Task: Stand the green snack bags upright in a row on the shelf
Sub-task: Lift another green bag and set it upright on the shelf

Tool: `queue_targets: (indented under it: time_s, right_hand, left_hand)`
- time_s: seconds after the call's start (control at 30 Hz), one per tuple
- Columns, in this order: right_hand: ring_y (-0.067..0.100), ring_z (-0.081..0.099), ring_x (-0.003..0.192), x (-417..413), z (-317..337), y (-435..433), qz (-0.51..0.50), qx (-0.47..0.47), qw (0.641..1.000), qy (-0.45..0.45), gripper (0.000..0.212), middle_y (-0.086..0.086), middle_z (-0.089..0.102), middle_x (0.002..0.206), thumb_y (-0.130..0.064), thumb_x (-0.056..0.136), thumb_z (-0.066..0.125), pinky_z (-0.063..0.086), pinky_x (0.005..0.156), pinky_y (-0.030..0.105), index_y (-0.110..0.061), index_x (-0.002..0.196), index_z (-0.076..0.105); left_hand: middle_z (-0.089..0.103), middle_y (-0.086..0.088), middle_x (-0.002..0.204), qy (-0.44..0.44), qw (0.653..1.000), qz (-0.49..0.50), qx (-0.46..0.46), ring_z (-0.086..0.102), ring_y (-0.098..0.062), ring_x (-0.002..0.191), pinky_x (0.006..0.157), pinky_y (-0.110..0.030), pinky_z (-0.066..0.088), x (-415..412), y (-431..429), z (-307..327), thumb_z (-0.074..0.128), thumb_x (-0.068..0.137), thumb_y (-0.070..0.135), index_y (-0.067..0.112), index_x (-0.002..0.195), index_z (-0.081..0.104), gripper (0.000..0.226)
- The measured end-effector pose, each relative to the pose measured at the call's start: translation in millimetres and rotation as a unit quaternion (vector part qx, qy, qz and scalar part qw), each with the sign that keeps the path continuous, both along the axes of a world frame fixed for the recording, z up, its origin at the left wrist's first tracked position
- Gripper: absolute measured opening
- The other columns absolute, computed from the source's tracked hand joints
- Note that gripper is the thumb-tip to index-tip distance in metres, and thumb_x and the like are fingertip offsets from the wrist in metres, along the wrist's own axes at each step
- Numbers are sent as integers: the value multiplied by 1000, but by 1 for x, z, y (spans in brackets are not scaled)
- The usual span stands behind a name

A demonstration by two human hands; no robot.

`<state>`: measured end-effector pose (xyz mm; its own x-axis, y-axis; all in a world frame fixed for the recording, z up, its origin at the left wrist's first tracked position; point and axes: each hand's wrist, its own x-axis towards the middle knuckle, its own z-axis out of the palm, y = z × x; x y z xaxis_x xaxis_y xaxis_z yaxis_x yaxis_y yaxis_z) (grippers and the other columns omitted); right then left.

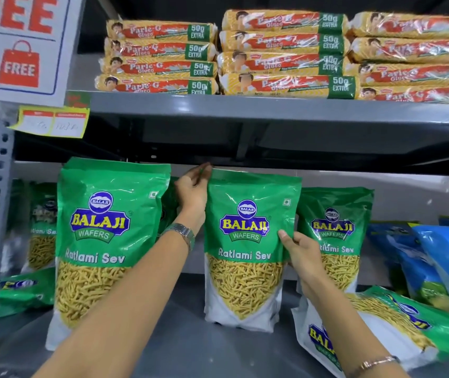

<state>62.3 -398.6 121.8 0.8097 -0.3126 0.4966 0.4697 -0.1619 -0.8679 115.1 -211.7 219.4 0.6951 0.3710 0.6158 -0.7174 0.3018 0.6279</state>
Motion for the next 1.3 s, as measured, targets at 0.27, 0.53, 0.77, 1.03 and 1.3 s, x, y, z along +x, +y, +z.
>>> queue_targets:
  time_s: [0.27, 0.53, 0.77, 1.03, 1.3]
  right_hand:
    - [6, 59, 82, -1, -7, 2, 78, 16, 995, 59, 14, -5, 68, 92, -29, 89, 56, 40, 62, 21, -16, 92, 60]
    - [11, 56, 94, -6, -8, 3, 102, -5, 992, 72, 42, -6, 63, 104, -36, 71, 74, 38, 87, 36, -21, 105, 54]
    - [8, 62, 85, -6, -9, 7, 112, -27, 991, 65, 47, -6, 68, 95, -18, 55, 86, 43, 63, 21, -26, 88, 54]
    - [4, 66, 80, -15, -11, 12, 107, -33, 992, 54, 44, -5, 70, 93, -19, 57, 86, 48, 55, 12, -22, 91, 57]
    - [7, 64, 89, -42, -11, 22, 110, -45, 991, 55, 50, 1, 69, 106, -18, 60, 84, 47, 61, 14, -19, 102, 57]
  left_hand:
    - [65, 7, 89, 26, 1000, 7, 14, 60, -14, 91, 93, -32, 46, 3, 4, -9, 57, 87, 20, 19, 92, 64, 8]
    - [62, -4, 117, 80, 994, -27, 73, 58, -14, 98, 85, -29, 47, -3, 2, -37, 54, 85, 41, 18, 114, 54, 37]
    - [45, -3, 140, 178, 947, -102, 247, 47, -19, 121, 100, -38, 39, -19, -1, -122, 62, 51, 73, 23, 133, 32, 100]
    - [62, 19, 98, 107, 955, -88, 263, 59, 9, 86, 56, -8, 45, -30, 10, -136, 74, 47, 64, 44, 94, 46, 57]
    - [61, 22, 92, 96, 963, -85, 239, 60, 16, 72, 51, -6, 45, -51, 20, -139, 76, 45, 62, 45, 91, 47, 57]
